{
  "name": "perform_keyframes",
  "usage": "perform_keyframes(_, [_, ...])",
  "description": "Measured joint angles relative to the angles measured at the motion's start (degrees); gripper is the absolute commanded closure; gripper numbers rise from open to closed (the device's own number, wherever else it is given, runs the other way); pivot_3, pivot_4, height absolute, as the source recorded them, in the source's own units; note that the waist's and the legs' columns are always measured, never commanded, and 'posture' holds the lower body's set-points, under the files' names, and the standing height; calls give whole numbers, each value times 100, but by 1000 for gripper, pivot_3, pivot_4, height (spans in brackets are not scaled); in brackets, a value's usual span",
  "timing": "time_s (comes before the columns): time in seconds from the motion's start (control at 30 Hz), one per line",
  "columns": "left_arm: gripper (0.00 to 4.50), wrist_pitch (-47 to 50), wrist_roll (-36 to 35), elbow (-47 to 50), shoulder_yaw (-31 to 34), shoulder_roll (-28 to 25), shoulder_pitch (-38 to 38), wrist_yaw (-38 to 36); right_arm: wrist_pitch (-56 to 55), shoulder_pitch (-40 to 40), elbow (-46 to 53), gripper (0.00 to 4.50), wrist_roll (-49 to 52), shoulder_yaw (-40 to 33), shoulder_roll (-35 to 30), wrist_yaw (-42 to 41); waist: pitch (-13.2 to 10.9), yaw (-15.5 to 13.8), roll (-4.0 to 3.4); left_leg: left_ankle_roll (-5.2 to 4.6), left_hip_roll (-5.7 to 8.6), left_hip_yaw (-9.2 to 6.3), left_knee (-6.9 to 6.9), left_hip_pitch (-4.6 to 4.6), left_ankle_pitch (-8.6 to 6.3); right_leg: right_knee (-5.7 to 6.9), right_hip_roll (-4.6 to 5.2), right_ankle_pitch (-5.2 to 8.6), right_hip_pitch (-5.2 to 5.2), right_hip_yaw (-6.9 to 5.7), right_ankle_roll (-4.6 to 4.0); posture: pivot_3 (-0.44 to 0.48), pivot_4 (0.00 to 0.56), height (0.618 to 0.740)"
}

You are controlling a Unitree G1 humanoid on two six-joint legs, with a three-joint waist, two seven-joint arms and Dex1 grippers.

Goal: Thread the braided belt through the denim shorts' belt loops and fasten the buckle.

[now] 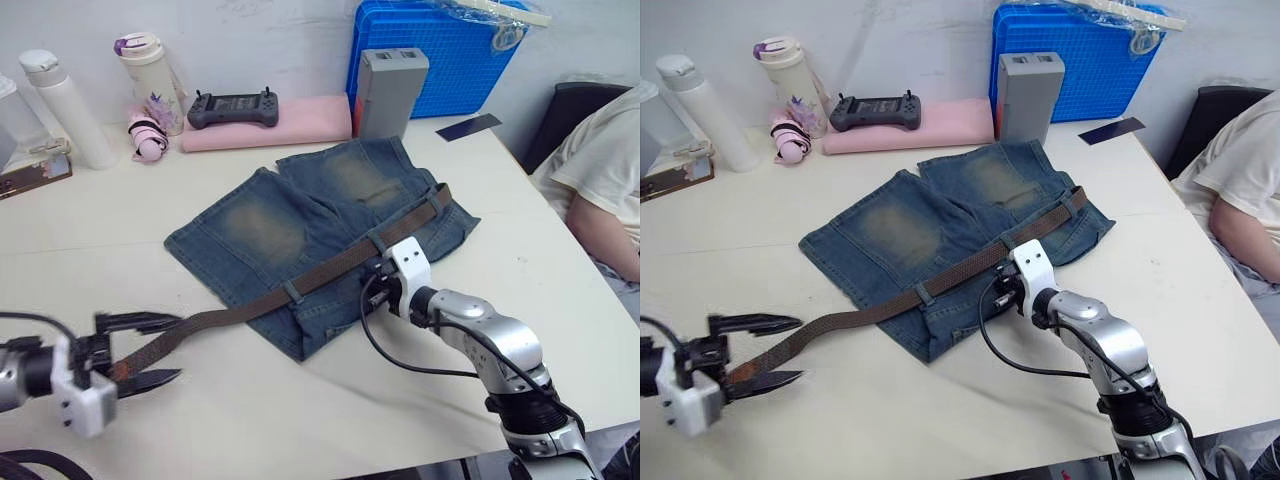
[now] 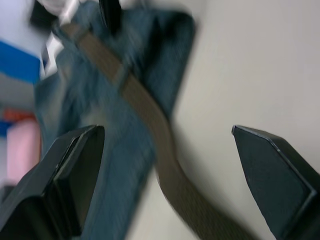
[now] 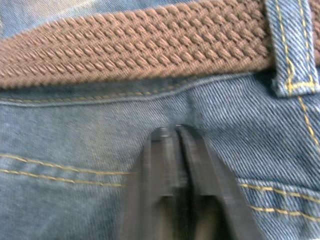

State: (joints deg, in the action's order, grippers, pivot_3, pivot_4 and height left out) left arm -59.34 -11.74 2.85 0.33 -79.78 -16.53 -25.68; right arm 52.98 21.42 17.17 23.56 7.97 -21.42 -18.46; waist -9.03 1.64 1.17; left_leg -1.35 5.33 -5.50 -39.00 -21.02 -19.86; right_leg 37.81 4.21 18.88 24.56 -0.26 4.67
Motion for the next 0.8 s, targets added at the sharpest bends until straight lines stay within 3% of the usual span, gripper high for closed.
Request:
perform_keyframes(0.1, [0, 1101, -545, 952, -314, 221, 73, -344, 354, -17, 238, 1450, 303, -268, 64, -60, -33, -10, -56, 1, -1, 1, 3, -11, 1, 3, -2, 0, 13, -1, 0, 0, 150, 709])
perform_keyframes(0.2, [0, 2325, -1222, 1479, -807, 755, 607, -731, 852, -34, 586, 67, 769, -730, 62, -104, -56, -58, -91, 0, 1, -1, -2, -21, 1, 1, 0, -1, 12, -4, 1, 0, 150, 709])
perform_keyframes(0.27, [0, 3139, -1674, 1787, -1046, 1045, 948, -1030, 1161, 49, 913, 67, 1116, -1074, 59, -116, -62, -109, -97, -3, 3, -1, -6, -22, -1, -2, 0, -1, 11, -3, 2, 0, 150, 709])
perform_keyframes(0.4, [0, 4620, -2737, 2154, -1020, 1134, 1302, -1682, 1734, 399, 1214, 67, 1789, -1910, -81, -110, -65, -137, -101, -2, 0, -2, -2, -18, 0, -7, -2, -1, 12, -4, 1, 0, 150, 709])
perform_keyframes(0.5, [0, 5250, -2882, 2201, -999, 1376, 1680, -2030, 1881, 459, 1227, 67, 2056, -2129, -109, -112, -69, -142, -108, -1, 0, -2, 0, -18, 0, -7, -2, -1, 12, -5, 1, 0, 150, 709])
perform_keyframes(0.67, [0, 5878, -2383, 2019, -1546, 2568, 2421, -2383, 1783, 442, 1374, 67, 2296, -2182, -426, -353, -72, -156, -116, -3, 5, -1, -5, -18, 0, -6, 0, -1, 10, -5, 2, 0, 150, 709])
perform_keyframes(0.8, [0, 6066, -1195, 955, -2330, 3854, 3028, -2321, 1578, 431, 1465, 67, 2472, -2209, -800, -649, -70, -182, -105, -4, 8, -3, -17, -20, 1, -6, 2, -2, 6, -11, 4, 0, 150, 709])
